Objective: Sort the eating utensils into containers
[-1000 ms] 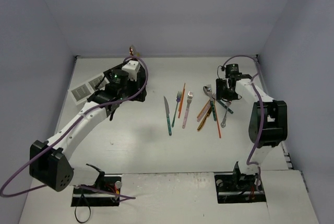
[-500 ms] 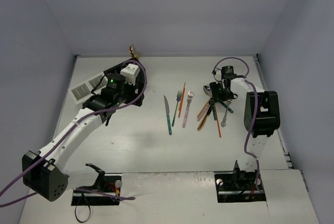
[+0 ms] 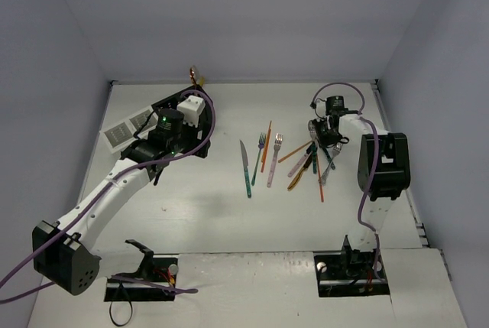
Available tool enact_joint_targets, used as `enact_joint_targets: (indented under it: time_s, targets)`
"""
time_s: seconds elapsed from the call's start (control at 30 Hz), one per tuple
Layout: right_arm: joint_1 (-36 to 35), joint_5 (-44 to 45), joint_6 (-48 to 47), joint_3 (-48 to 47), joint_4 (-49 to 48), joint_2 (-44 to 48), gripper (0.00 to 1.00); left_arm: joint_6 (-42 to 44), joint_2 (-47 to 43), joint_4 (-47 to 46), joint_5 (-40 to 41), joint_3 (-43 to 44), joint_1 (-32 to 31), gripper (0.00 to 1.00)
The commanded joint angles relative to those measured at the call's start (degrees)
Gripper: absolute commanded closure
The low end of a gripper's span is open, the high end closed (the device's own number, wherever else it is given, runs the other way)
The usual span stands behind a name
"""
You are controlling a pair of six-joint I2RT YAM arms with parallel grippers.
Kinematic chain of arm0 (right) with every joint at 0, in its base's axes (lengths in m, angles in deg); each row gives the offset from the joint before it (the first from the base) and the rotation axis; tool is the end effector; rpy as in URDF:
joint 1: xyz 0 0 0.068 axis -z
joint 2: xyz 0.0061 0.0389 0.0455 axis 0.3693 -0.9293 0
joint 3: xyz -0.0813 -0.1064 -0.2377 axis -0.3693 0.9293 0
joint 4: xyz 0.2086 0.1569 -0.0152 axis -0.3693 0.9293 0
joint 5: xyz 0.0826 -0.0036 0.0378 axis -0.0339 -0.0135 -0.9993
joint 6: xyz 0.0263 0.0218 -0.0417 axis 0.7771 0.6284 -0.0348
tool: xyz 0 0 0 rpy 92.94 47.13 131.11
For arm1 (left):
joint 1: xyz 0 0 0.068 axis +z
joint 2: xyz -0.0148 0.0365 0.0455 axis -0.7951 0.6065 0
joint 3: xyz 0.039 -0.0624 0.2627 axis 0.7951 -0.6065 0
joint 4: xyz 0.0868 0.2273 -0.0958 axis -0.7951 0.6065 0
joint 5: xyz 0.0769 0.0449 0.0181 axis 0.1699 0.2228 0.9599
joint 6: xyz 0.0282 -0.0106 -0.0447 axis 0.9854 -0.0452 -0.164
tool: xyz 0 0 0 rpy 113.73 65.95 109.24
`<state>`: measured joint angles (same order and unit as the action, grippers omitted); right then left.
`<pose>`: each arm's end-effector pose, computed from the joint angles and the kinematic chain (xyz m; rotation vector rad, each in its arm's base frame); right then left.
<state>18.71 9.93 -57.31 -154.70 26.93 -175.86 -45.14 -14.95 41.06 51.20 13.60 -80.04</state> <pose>0.4160 0.0260 0.1699 -0.4384 2.3980 0.0621 0.2424 -0.1276 0.3352 0.3570 2.0729 -0.4466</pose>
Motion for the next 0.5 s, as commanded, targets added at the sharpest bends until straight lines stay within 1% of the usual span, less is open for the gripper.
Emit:
enact_joint_targets:
  time_s: [0.0,0.17,0.3,0.47]
  targets:
    - [0.32,1.19,-1.17,-4.45,-0.98,2.71,1.0,0.12,-1.29,-1.13,-0.36,2.61,-0.4,0.28]
    - [0.04,3.49,0.31,-5.06,-2.54,4.48,1.0,-0.78,-0.75,-1.08,0.49,3.25,-0.4,0.28]
    - [-1.52,6.13,2.26,-3.53,-5.54,6.41,1.0,-1.61,-0.33,-1.04,0.87,3.7,-0.4,0.28]
    - [-1.82,5.06,5.55,-2.61,-9.26,7.22,1.0,-2.68,0.27,-0.95,0.94,4.69,-0.4,0.28]
